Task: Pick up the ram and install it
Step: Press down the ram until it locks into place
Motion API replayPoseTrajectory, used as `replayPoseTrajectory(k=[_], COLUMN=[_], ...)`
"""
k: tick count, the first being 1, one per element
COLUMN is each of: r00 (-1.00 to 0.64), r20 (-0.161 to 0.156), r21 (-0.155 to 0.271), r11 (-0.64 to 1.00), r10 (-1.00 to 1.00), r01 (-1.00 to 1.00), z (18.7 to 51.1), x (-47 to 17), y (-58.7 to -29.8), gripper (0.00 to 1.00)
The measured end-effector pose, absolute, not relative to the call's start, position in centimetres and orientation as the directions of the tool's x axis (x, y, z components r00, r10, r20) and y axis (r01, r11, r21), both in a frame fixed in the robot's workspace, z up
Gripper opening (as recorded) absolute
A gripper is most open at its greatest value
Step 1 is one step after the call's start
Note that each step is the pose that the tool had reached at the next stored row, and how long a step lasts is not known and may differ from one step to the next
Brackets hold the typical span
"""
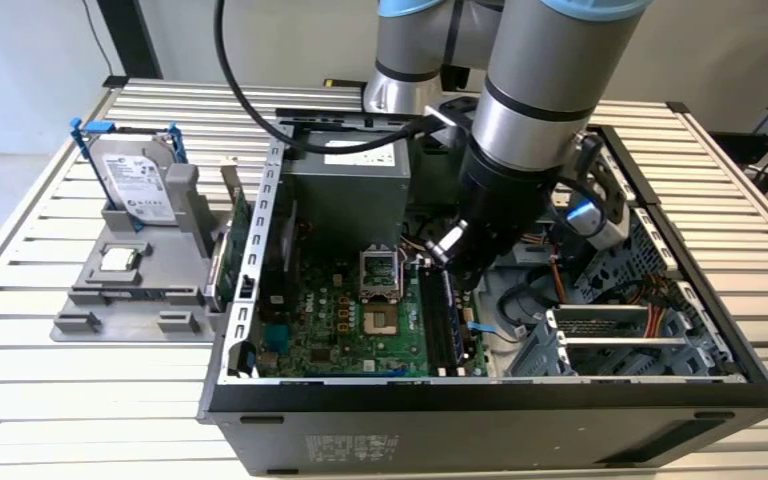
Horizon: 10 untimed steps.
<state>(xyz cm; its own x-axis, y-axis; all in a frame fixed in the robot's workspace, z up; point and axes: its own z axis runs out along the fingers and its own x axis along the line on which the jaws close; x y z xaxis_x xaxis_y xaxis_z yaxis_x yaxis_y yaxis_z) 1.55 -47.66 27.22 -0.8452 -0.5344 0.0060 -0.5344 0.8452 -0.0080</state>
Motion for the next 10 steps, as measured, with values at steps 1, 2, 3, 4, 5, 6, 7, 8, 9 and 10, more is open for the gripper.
replayPoseTrajectory(k=[1,2,3,4,5,6,7,8,9,10], r00=[-0.840,-0.835,-0.828,-0.821,-0.814,-0.808,-0.800,-0.792,-0.783,-0.773], r20=[0.006,0.006,0.006,0.006,0.006,0.006,0.006,0.006,0.006,0.006], r21=[-0.008,-0.008,-0.008,-0.008,-0.008,-0.008,-0.008,-0.008,-0.008,-0.008], r11=[0.840,0.834,0.828,0.821,0.814,0.807,0.800,0.792,0.783,0.773], r10=[-0.542,-0.551,-0.561,-0.571,-0.580,-0.590,-0.600,-0.611,-0.622,-0.634], r01=[-0.542,-0.551,-0.561,-0.571,-0.580,-0.590,-0.600,-0.611,-0.622,-0.634], z=[27.22,27.22,27.22,27.22,27.22,27.22,27.22,27.22,27.23,27.22], x=[1.55,1.55,1.55,1.55,1.55,1.55,1.55,1.55,1.55,1.55], y=[-47.66,-47.65,-47.64,-47.64,-47.64,-47.63,-47.63,-47.62,-47.62,-47.60], gripper=[0.00,0.00,0.00,0.00,0.00,0.00,0.00,0.00,0.00,0.00])
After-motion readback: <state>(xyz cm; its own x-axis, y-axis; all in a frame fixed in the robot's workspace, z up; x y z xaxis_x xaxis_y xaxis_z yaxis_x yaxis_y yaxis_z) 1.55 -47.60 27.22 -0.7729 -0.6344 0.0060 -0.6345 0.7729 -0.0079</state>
